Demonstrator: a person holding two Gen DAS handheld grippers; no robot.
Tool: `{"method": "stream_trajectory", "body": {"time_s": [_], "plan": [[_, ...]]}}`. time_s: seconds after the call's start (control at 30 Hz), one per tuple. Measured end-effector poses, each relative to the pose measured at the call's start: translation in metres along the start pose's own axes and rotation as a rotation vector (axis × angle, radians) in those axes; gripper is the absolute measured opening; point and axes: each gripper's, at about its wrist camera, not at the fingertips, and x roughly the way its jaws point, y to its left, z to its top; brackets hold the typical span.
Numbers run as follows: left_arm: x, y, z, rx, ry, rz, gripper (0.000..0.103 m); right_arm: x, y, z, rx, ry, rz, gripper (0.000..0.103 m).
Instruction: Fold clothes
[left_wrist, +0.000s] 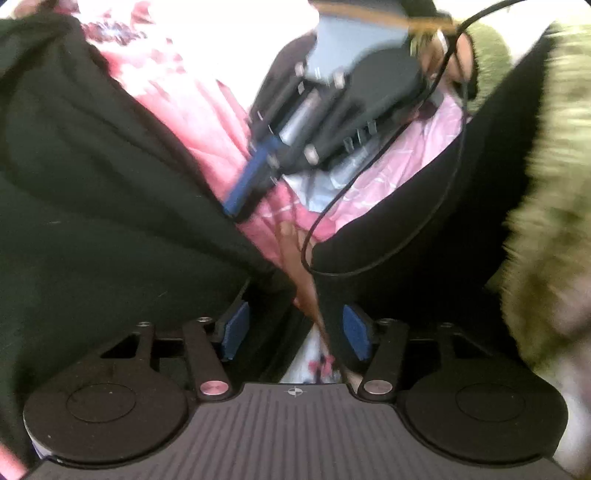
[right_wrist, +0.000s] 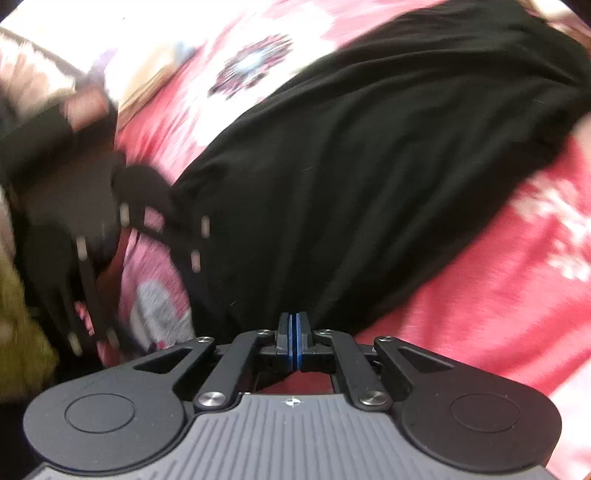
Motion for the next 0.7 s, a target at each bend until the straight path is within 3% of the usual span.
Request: {"method": "stream_trajectory", "body": {"time_s": [0.13,0.2,0.27,0.37,0.7], "plan": [[-0.042,0.009,-0.017,-0.027,0.024,0.089,0.059,0.013,0.030,0.004,-0.178,0.059,-0.014,0.006],[-0.052,0.007,-0.026,0.026,0.054,0.137,0.058,0.018,0.044,0.005,-0.265,0.075,-0.023,0.007],[-0.057,0.004,-0.035,0.095,0.086,0.184,0.057,0.023,0.058,0.005,-0.348,0.090,-0.033,0.019],[-0.056,0.005,-0.044,0.128,0.106,0.229,0.052,0.033,0.070,0.001,-0.437,0.124,-0.067,0.022],[-0.041,0.021,-0.044,0.195,0.142,0.319,0.035,0.027,0.072,-0.028,-0.445,0.131,-0.186,0.029]]}}
